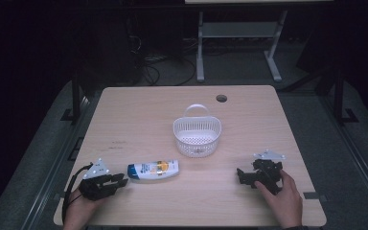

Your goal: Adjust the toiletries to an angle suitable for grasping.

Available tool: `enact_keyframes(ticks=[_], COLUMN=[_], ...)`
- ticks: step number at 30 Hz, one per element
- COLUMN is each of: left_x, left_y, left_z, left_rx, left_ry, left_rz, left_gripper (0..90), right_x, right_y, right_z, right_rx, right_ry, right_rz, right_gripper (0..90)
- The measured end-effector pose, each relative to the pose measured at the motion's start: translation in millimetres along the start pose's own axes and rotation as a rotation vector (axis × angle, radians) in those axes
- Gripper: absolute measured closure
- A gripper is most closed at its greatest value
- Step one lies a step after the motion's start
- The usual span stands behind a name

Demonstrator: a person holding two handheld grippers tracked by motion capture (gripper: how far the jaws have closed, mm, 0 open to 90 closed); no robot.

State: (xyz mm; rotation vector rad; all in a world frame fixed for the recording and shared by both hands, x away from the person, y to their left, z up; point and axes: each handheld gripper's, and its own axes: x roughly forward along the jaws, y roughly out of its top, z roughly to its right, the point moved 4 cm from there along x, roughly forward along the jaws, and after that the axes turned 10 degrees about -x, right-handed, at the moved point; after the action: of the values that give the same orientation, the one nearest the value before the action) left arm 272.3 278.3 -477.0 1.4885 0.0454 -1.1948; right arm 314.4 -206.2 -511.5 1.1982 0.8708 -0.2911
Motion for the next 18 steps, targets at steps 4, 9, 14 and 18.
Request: enact_keyframes(ticks=[4,9,14,18], left_x=[1.4,9.4,16.2,20.4], left_y=[2.6,4.2,6.2,7.5], left_z=[10.0,16.4,18.0,16.6], left_rx=[0.015,0.030,0.037,0.031], left_ry=[-0.054,-0.070,-0.069,-0.066], left_rz=[-0.004,-0.018,-0.029,-0.035], left_gripper=[89.6,89.7,89.7,89.7], right_x=[0.0,0.0,0.0,0.0], right_y=[-0.1,-0.1,-0.1,-0.1], right_z=[0.5,0.5,0.4,0.4], right_rx=[-0.006,-0.005,-0.005,-0.005], right_ry=[0.005,0.006,0.006,0.005], right_rz=[0.002,0.002,0.002,0.002], right_gripper=[0.0,0.0,0.0,0.0])
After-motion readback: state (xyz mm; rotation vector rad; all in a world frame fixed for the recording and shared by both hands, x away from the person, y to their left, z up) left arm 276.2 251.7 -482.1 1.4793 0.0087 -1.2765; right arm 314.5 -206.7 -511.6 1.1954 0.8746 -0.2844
